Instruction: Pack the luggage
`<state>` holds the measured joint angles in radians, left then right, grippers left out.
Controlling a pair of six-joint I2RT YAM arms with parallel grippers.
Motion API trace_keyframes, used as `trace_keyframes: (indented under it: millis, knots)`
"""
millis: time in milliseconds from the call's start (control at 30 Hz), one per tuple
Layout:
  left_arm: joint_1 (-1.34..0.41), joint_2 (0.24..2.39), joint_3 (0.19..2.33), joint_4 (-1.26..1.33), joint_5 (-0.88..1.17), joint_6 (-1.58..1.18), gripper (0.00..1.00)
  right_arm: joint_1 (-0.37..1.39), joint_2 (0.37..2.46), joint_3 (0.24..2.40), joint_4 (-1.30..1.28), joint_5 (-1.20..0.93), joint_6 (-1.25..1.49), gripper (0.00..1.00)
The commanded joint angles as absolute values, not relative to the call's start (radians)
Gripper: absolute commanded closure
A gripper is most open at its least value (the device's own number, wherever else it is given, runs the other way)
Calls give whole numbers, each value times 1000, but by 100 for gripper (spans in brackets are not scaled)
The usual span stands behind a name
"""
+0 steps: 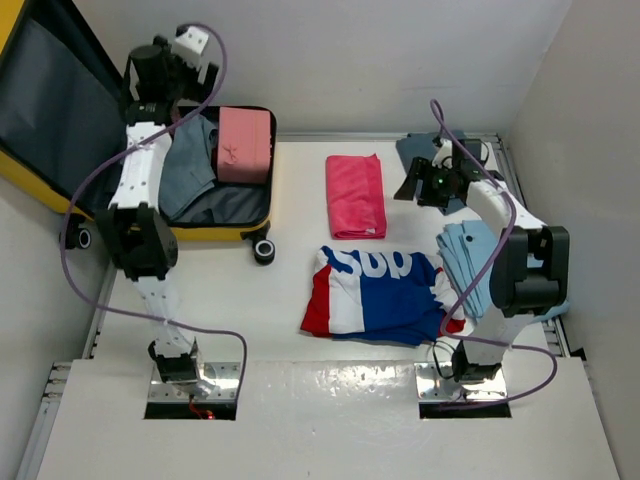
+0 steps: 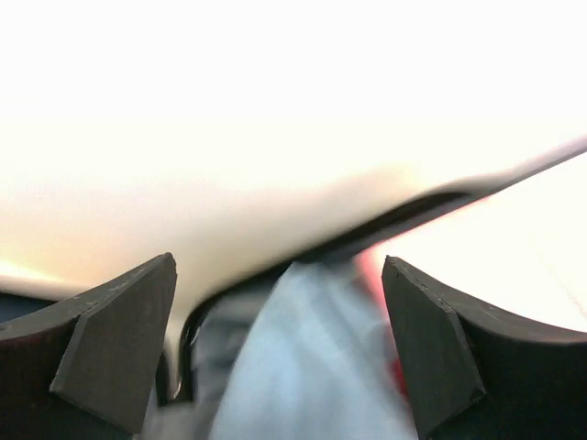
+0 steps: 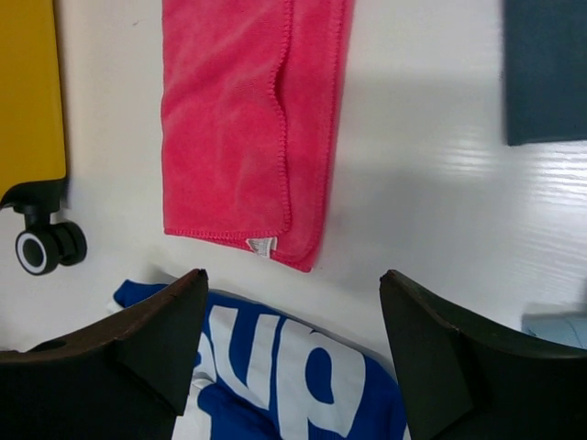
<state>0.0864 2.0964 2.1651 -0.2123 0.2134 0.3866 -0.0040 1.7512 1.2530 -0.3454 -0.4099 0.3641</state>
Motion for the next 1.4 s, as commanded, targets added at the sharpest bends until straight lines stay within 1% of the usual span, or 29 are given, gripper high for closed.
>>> trace_keyframes:
  millis: [0,67,100,133,200,300,333,400,433,500,533,600,767,967,1067,1133,1233,1267,1333,1367]
  knots:
    - [-44,1883,2051,-323,477,273,8,-43,1674,1223,-313,-439,397,25]
    - [-113,1817,1929,-333,494,273,9,-51,1648,1198,-318,-437,397,24]
    - [-196,1792,1869,-333,479,273,9,-52,1638,1186,-318,-437,403,24]
    - [-236,1777,1780,-333,466,273,9,-61,1635,1166,-321,-436,406,24]
    - [-340,1804,1746,-342,427,250,9,-67,1609,1132,-322,-437,423,24]
    - [-417,1968,1834,-377,417,227,8,-84,1577,1106,-342,-439,419,24]
    - [-417,2085,1949,-421,442,227,8,-100,1569,1100,-359,-436,416,24]
    - [-433,2210,2089,-477,468,268,8,-115,1539,1088,-368,-433,407,24]
    - [-445,2271,2234,-512,503,299,8,-124,1526,1085,-374,-431,399,24]
    - [-459,2398,2331,-555,503,359,4,-141,1500,1068,-385,-431,391,24]
    - [-471,2425,2365,-555,503,373,4,-147,1497,1065,-391,-428,391,24]
    - [-485,2462,2365,-555,482,405,3,-158,1473,1048,-402,-428,387,24]
    - [-535,2522,2289,-555,420,491,2,-179,1445,1023,-410,-429,382,24]
    - [-567,2582,2299,-687,407,520,2,-183,1453,1025,-393,-433,387,24]
    - [-577,2608,2309,-748,377,520,5,-184,1463,1034,-388,-437,383,24]
    - [-586,2634,2321,-811,364,520,5,-186,1471,1049,-388,-439,382,24]
    - [-586,2644,2307,-877,351,534,11,-184,1488,1065,-391,-448,382,24]
    - [-586,2645,2307,-902,351,546,20,-186,1493,1068,-393,-454,379,24]
    - [-586,2645,2307,-963,351,560,33,-183,1502,1083,-399,-459,379,26]
    - [-586,2625,2284,-972,365,560,45,-183,1506,1086,-397,-462,380,26]
